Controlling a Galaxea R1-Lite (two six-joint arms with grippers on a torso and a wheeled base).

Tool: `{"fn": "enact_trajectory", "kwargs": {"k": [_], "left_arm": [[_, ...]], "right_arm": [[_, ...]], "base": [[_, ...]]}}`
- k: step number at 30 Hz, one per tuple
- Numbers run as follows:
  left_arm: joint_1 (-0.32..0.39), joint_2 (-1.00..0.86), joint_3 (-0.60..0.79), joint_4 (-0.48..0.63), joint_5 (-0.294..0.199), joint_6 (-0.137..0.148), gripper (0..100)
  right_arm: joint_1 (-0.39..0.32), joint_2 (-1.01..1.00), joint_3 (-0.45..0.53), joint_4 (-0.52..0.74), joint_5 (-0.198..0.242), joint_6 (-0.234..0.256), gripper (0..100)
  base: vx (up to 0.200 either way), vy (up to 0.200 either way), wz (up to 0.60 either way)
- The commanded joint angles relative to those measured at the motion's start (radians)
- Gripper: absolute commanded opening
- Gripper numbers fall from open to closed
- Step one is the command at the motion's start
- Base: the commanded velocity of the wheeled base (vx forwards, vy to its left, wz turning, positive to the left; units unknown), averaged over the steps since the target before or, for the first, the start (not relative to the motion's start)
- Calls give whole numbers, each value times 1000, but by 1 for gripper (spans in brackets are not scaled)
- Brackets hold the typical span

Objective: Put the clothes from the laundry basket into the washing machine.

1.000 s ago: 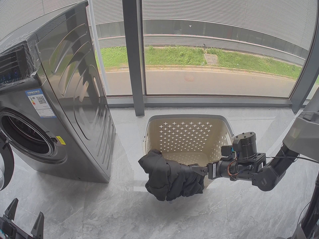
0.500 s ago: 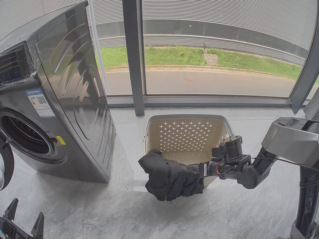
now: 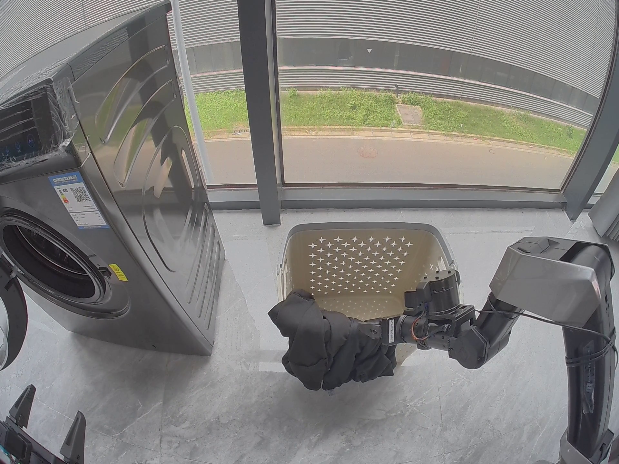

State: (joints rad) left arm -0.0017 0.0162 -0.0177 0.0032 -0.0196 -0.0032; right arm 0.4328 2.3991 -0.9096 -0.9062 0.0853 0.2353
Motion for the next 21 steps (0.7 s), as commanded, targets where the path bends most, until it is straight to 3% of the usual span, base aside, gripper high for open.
{"fn": "enact_trajectory", "kwargs": {"k": [1, 7, 8, 21], "left_arm": [[0, -16, 18, 0, 0, -1, 100], [0, -16, 18, 0, 0, -1, 100], [-1, -16, 18, 0, 0, -1, 100], [0, -16, 18, 0, 0, 0, 100]], "right_arm": [[4, 14, -2, 0, 1, 1, 100], [7, 20, -2, -19, 1, 1, 100], [9, 20, 0, -25, 1, 1, 0], [7, -9, 3, -30, 1, 4, 0]], "base": [[0, 0, 0], [0, 0, 0], [0, 0, 0], [0, 0, 0]]}}
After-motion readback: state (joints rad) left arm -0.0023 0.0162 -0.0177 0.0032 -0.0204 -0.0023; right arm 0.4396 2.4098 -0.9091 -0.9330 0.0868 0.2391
